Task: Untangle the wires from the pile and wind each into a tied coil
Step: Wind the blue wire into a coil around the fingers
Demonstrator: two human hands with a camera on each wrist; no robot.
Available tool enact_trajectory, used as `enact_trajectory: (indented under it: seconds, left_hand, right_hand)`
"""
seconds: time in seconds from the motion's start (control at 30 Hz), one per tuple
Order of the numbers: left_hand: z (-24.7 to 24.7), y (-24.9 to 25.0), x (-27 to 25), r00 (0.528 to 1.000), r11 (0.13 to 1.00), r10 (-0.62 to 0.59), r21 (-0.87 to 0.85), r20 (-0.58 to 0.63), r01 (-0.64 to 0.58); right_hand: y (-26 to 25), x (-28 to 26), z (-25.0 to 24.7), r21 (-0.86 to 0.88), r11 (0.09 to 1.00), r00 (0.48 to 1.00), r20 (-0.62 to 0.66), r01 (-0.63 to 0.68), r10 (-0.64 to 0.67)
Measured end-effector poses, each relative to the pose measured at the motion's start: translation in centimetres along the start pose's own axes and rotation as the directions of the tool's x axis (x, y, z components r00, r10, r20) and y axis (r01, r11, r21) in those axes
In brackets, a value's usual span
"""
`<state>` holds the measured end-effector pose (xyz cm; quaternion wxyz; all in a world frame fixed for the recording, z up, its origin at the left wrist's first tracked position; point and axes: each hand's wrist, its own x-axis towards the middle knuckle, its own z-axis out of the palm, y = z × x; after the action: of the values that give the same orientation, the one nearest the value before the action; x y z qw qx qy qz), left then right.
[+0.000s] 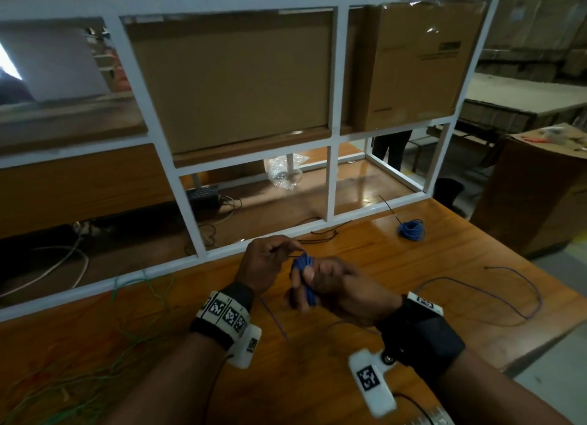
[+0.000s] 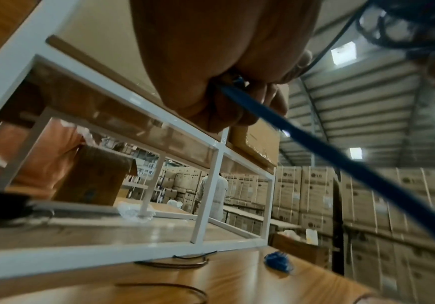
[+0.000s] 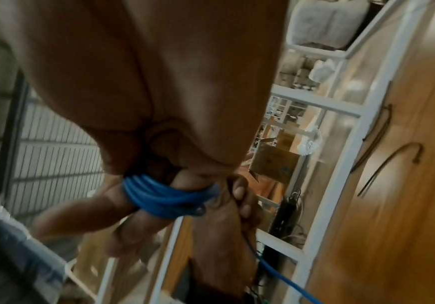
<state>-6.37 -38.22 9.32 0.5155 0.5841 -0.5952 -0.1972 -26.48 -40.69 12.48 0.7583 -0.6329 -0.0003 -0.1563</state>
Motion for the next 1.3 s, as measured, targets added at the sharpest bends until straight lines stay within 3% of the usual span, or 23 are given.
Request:
enact_trajectory:
  seconds: [0.1,0.2,0.27,0.33,0.4,0.43,0.47,0.53,0.6,0.63,0.7,0.77,0.83,0.93,1.03,1.1,1.13,1.2,1.3]
  left_hand:
    - [1.2,0.1,-0.7,0.982,0.952,-0.189,-0.245,0.002,0.184]
    - [2.4,-0.1,-2.5,0.907,0.830,-0.392,-0.365,0.156,0.421]
    - [3.1,0.3,-3.4,0.875,0.749,-0.427,-0.453,0.227,0.484]
    - [3.4,0.6,-3.4,0.876,0.708,-0.403,-0.516,0.264,0.481]
    - [3.3,0.8,-3.6,0.857,0.654,-0.380,-0.554,0.349,0.516]
    - [3.1,0.8,-3.8,0.847,0.656,-0.376,-0.538,0.377,0.530]
    - [3.0,0.8,-4.0,0.848,0.705,-0.385,-0.477,0.364,0.525]
    - [2.3,0.8,-4.2,0.882,0.854,-0.402,-0.248,0.246,0.458]
    - [1.0,0.7,-3.8,0.938,0.942,-0.334,-0.009,0.095,0.337]
    - [0.2,0.7,-3.4,0.961,0.960,-0.270,0.090,0.054,0.265]
    - [-1.3,1.2,-2.7,0.989,0.960,-0.141,0.250,0.033,0.128]
    - [-2.1,1.8,-2.0,0.997,0.961,-0.066,0.273,0.041,0.053]
    - [-2.5,2.6,-1.2,0.998,0.974,-0.014,0.226,0.057,0.001]
    - [-2.5,3.2,0.1,0.997,0.988,0.023,0.148,0.073,-0.034]
    - [-1.4,3.1,0.9,0.994,0.998,0.008,0.056,0.111,-0.014]
    - [-0.4,2.8,0.7,0.994,0.999,-0.017,-0.038,0.110,0.021]
    - [-0.1,2.4,0.5,0.994,0.995,-0.040,-0.084,0.105,0.049]
    - [0.8,2.1,-0.1,0.989,0.971,-0.081,-0.213,0.124,0.106]
    - [2.7,2.4,-1.4,0.979,0.952,-0.143,-0.250,0.143,0.175]
  right_hand:
    - [-1.6,0.4,-0.4,0.218,0.965,0.986,-0.105,0.149,-0.129]
    - [-2.5,1.1,-1.0,0.228,0.912,0.904,-0.349,0.339,-0.249]
    - [-2.1,1.7,-1.8,0.024,0.925,0.797,-0.517,0.379,-0.313]
    - [-1.9,2.5,-2.8,-0.262,0.899,0.658,-0.614,0.352,-0.436]
    - [-2.6,3.0,-4.0,-0.597,0.791,0.517,-0.640,0.133,-0.569]
    - [-3.2,3.0,-4.6,-0.718,0.695,0.487,-0.622,-0.043,-0.613]
    - [-3.6,2.8,-5.3,-0.785,0.578,0.507,-0.600,-0.223,-0.619]
    - [-3.4,2.1,-6.5,-0.814,0.359,0.656,-0.581,-0.457,-0.481]
    - [-1.9,1.0,-7.0,-0.838,0.150,0.818,-0.545,-0.524,-0.184]
    - [-0.8,0.4,-7.3,-0.853,0.116,0.857,-0.514,-0.509,-0.023]
    - [0.6,-0.6,-7.0,-0.837,0.249,0.870,-0.442,-0.487,0.216]
    - [1.3,-1.1,-5.8,-0.745,0.453,0.869,-0.378,-0.490,0.318]
    - [1.3,-1.0,-4.0,-0.651,0.601,0.883,-0.294,-0.465,0.365]
    - [0.6,-0.9,-1.5,-0.534,0.756,0.920,-0.130,-0.380,0.370]
    - [-0.6,-0.7,-0.3,-0.394,0.877,0.956,-0.017,-0.276,0.293]
    - [-1.3,-0.5,0.1,-0.134,0.967,0.974,0.040,-0.215,0.223]
    - [-1.5,-0.4,0.1,0.056,0.981,0.982,0.055,-0.186,0.183]
    - [-1.4,-0.1,-0.9,0.388,0.919,0.996,0.080,-0.062,0.034]
    - [-1.4,0.7,-2.1,0.598,0.789,0.990,-0.070,0.143,-0.126]
